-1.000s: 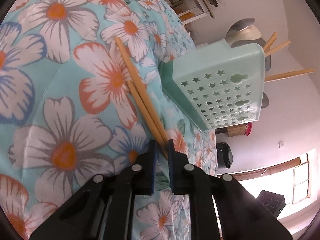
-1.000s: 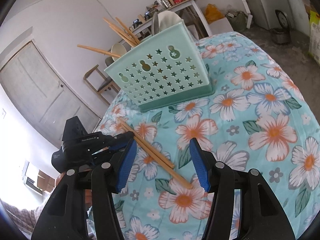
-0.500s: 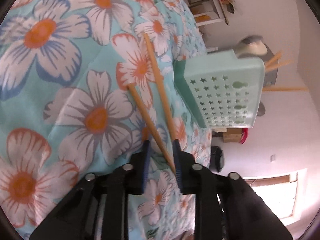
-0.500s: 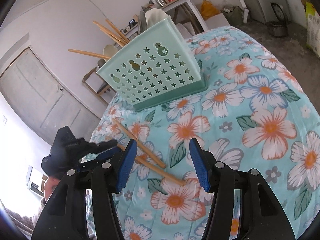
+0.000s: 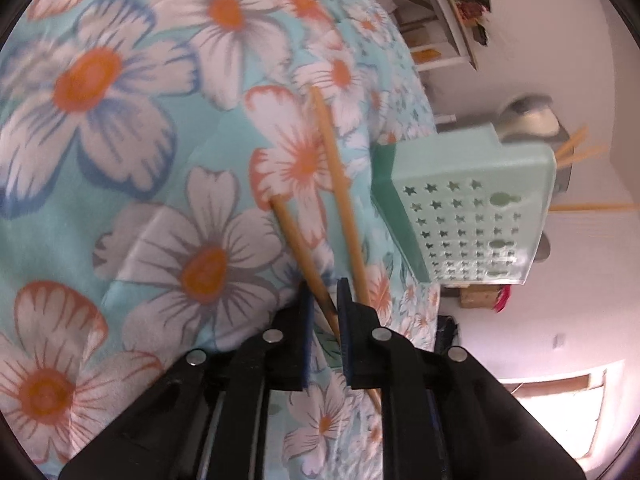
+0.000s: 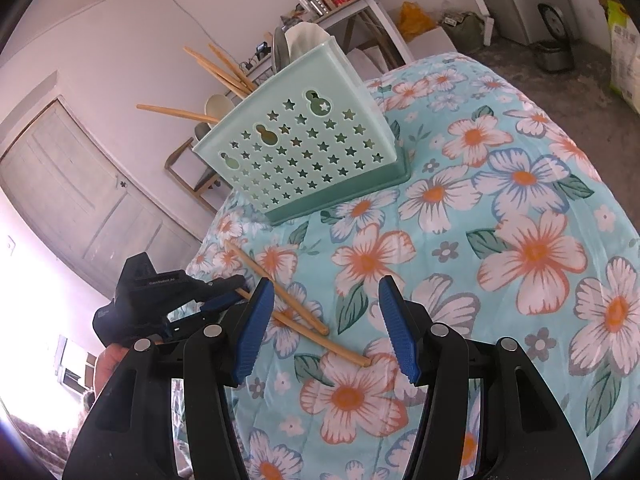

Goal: Organize utensils
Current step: 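Grasp a chopstick with the right tool while the left tool holds its chopsticks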

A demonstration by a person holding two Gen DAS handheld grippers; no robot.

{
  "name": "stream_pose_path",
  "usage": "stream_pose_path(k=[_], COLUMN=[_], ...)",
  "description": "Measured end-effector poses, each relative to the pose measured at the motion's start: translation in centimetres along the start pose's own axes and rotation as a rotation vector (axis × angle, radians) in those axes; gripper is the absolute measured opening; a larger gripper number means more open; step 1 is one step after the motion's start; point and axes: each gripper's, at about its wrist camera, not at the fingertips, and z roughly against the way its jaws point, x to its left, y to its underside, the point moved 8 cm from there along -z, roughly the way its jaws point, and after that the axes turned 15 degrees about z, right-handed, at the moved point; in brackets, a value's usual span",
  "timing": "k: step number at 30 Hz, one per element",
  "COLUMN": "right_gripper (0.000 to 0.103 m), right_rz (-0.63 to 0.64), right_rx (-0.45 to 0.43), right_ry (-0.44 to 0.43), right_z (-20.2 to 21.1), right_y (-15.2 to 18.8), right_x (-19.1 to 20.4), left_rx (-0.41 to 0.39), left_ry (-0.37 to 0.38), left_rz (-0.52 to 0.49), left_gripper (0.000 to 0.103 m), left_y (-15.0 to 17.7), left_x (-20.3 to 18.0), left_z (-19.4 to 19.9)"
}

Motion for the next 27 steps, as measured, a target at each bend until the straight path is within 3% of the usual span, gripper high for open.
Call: stream_pose_path(k=[6,12,27], right_gripper=[0.053,0.053,0.053], right_rz=[0.004,0.014,0.097], right_rx=[0.003,0.006,0.068], right_ry=[0.002,0.003,0.027], right_z=[0.1,0.1,-1.6], right_y=[0.0,-0.2,-0.5], right_x=[0.2,0.7,3.5], left_rx=[-0.012,-0.072,-0.057], left_ry=[-0.066,-0.097,-0.036], left_rz=[-0.131,-0.179,-0.187], left_gripper=[0.013,0.013,0.014], left_y=[0.2,-1.0,-1.4], left_x=[-0.8,-0.5,0.8], left_z=[1.0,2.8,3.1])
